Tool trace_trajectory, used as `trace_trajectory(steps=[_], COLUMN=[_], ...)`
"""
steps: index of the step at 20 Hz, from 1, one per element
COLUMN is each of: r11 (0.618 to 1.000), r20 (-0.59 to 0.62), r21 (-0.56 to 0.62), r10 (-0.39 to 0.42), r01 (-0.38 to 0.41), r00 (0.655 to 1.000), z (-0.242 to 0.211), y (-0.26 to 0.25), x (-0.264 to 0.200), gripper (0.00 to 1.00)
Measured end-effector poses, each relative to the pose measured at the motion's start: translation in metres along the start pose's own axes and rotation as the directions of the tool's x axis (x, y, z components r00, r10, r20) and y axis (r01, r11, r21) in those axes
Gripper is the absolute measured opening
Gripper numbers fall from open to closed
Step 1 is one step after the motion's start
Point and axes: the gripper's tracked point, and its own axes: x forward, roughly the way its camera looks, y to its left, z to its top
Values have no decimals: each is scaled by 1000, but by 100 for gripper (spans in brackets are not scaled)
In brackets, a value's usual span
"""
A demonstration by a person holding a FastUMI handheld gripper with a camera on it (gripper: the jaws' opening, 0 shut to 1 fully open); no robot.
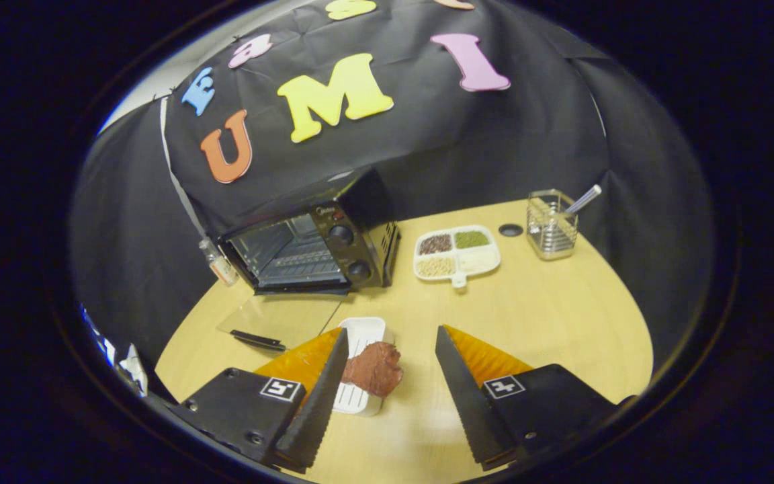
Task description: Open the toaster oven, put the food inside, and close the toaster oven door.
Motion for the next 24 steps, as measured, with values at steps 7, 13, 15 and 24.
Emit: trace_trajectory(steps=[7,13,15,24], r11=[983,991,996,975], r20=[-116,-99,-59,84], r21=[141,85,39,-216], r10=[138,109,87,-34], r01=[-121,-100,-85,52], r00=[984,989,994,996], z=[-34,-33,-23,7], y=[9,29,41,90], x=[6,-23,-38,-75], gripper=[31,10,10,9])
